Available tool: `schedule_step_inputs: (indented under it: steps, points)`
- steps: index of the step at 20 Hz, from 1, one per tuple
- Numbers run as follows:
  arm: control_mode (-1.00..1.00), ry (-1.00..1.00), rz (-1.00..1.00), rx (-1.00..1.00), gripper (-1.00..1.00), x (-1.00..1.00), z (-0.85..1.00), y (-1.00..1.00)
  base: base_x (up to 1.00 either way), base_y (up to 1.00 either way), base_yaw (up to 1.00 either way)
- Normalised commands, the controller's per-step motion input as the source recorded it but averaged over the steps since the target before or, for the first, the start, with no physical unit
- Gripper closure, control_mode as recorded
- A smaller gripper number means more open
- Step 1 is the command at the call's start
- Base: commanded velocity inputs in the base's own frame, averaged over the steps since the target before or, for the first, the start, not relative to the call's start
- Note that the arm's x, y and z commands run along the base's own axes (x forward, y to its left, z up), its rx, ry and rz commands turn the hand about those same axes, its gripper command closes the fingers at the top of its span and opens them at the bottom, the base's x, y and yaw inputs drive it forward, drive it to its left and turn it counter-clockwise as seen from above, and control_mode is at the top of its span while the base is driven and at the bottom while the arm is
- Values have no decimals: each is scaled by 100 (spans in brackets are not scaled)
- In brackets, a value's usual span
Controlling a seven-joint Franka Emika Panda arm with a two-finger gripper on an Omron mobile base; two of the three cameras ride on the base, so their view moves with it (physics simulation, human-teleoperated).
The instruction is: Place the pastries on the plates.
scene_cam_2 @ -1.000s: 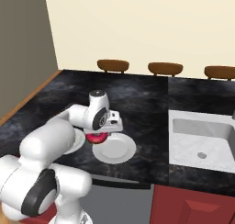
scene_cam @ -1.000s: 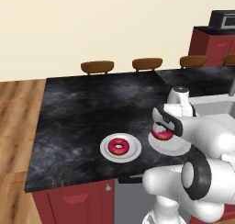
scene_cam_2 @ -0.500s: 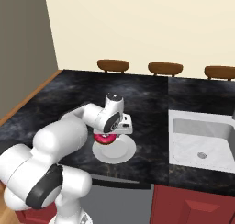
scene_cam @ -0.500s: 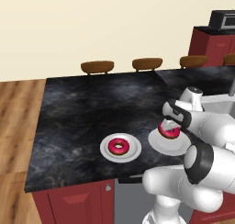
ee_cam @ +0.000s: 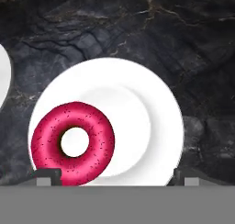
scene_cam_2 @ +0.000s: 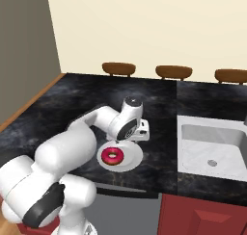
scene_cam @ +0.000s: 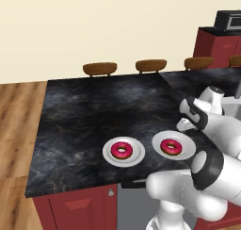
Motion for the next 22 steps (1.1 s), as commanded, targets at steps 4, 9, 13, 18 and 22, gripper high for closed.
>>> schedule_step_inputs:
  steps: [4,9,13,18,22]
  points:
    - [-100,-50,7,-7,-100,-100,38,21,0,0,0]
    - [-100,-57,6,-23,-100,-100,-17,74,0,0,0]
    - [-100,-71,0,-48,-100,-100,-91,100,0,0,0]
    - [-100,-30,2,-3,-100,-58,-23,2,0,0,0]
    - [-100,-85,3,2,-100,-100,3,60,0,0,0]
